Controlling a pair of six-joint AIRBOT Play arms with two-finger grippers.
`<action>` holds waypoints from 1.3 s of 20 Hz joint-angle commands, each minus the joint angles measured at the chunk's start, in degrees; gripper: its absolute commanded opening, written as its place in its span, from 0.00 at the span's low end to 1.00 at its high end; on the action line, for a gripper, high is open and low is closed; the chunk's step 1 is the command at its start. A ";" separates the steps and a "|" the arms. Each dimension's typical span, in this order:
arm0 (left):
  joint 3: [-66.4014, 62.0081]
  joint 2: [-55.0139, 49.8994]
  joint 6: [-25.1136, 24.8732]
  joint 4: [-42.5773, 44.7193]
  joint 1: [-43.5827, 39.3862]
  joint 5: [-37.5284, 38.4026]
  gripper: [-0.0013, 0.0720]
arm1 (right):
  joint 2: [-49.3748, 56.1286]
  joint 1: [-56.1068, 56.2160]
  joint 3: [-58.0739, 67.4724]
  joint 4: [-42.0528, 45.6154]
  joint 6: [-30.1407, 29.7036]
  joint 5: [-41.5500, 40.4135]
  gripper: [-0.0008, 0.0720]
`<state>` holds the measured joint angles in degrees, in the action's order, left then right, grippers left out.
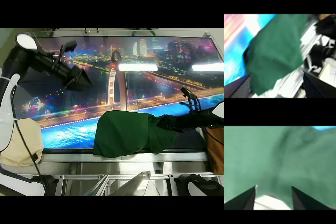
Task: Fold the shirts.
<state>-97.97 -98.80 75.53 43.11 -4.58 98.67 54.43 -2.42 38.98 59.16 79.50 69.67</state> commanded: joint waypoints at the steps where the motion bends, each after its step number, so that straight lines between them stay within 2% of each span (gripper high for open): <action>1: 15.96 4.09 -1.18 8.17 1.33 -2.58 0.97 | 1.97 -1.27 -0.02 14.32 6.08 1.01 0.72; 3: 27.23 6.10 -2.69 7.72 1.25 -7.82 0.97 | 5.20 -5.88 0.00 12.74 5.79 -1.97 0.72; 5: 35.17 6.21 -4.20 7.58 -0.26 -12.15 0.97 | 9.20 -11.34 0.00 8.79 2.36 -3.50 0.72; 7: 40.00 4.85 -7.39 3.06 -2.62 -14.34 0.97 | 12.24 -16.33 0.02 7.19 -0.15 -3.50 0.72; 10: 42.53 1.95 -10.84 -4.20 -6.32 -17.09 0.97 | 15.08 -22.95 0.00 7.15 -0.85 -3.39 0.72; 14: 39.50 -3.17 -10.82 -4.20 -12.04 -15.43 0.97 | 20.44 -22.27 -0.02 -0.02 -7.50 -1.27 0.70; 15: 38.62 -3.98 -10.84 -4.20 -13.33 -14.60 0.96 | 22.47 -21.03 -0.02 -2.73 -9.77 -0.98 0.54; 16: 37.66 -4.52 -11.08 -4.15 -14.49 -13.62 0.72 | 24.26 -19.89 -0.02 -5.09 -11.96 -0.28 0.19; 17: 36.83 -4.66 -11.87 -4.20 -15.08 -12.59 0.32 | 25.77 -18.88 0.00 -8.61 -14.40 1.03 0.04; 18: 35.67 -4.48 -13.14 -4.31 -15.28 -10.93 0.02 | 26.43 -18.45 0.02 -13.35 -17.97 3.19 0.04; 20: 32.94 -2.78 -13.09 -4.83 -14.32 -6.80 0.02 | 26.08 -18.73 1.55 -24.41 -23.87 9.09 0.04; 22: 29.49 0.98 -13.07 -9.75 -11.50 -1.84 0.02 | 23.93 -19.71 5.86 -34.82 -26.40 16.59 0.04; 24: 25.00 6.12 -13.11 -19.32 -7.34 2.99 0.02 | 20.15 -20.57 11.45 -49.20 -28.63 22.88 0.04; 26: 19.74 11.43 -13.16 -32.70 -2.23 5.53 0.02 | 15.12 -21.20 17.33 -67.32 -30.86 25.97 0.04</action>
<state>-72.10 -93.51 62.67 26.48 -12.19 98.13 74.46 -22.85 49.52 17.41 53.76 87.50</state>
